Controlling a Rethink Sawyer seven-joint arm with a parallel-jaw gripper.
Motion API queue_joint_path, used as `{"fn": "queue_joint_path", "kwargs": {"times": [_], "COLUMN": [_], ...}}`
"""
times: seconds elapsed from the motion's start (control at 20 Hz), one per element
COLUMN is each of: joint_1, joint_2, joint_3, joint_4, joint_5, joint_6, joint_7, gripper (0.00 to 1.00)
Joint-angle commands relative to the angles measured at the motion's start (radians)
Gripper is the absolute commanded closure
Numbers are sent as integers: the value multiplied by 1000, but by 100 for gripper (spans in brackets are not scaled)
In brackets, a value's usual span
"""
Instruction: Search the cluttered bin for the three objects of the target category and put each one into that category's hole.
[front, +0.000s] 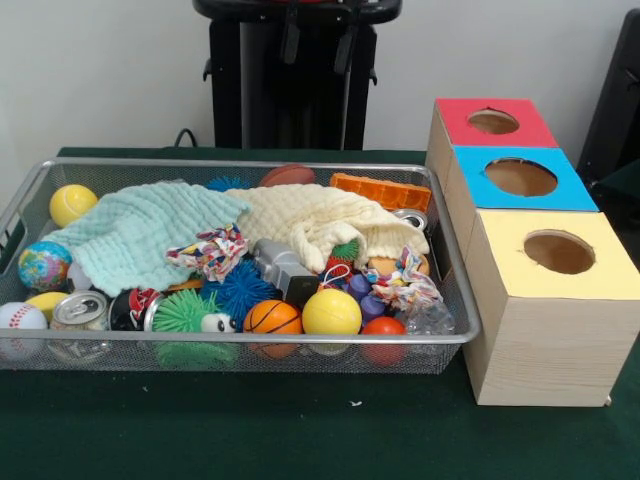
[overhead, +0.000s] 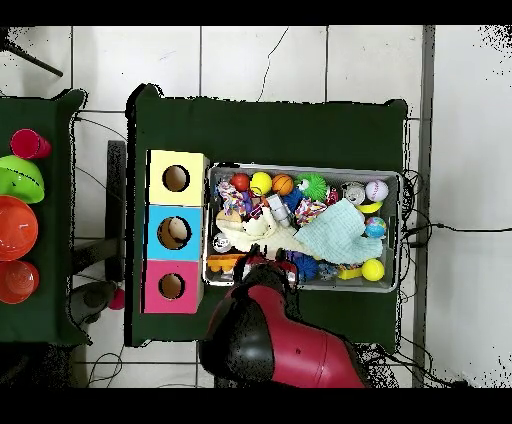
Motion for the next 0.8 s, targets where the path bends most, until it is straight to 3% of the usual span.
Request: {"fn": "queue_joint_path", "kwargs": {"times": [0.05, 0.4, 0.8], "joint_1": [3, 50, 68], "joint_2": [160, 280, 356], "joint_3": [37, 6, 13], "joint_4": [54, 34, -10], "joint_5": [-28, 0, 23], "joint_6": [-101, -223, -265], "joint_7": [200, 224, 227], "gripper": [0, 0, 0]}}
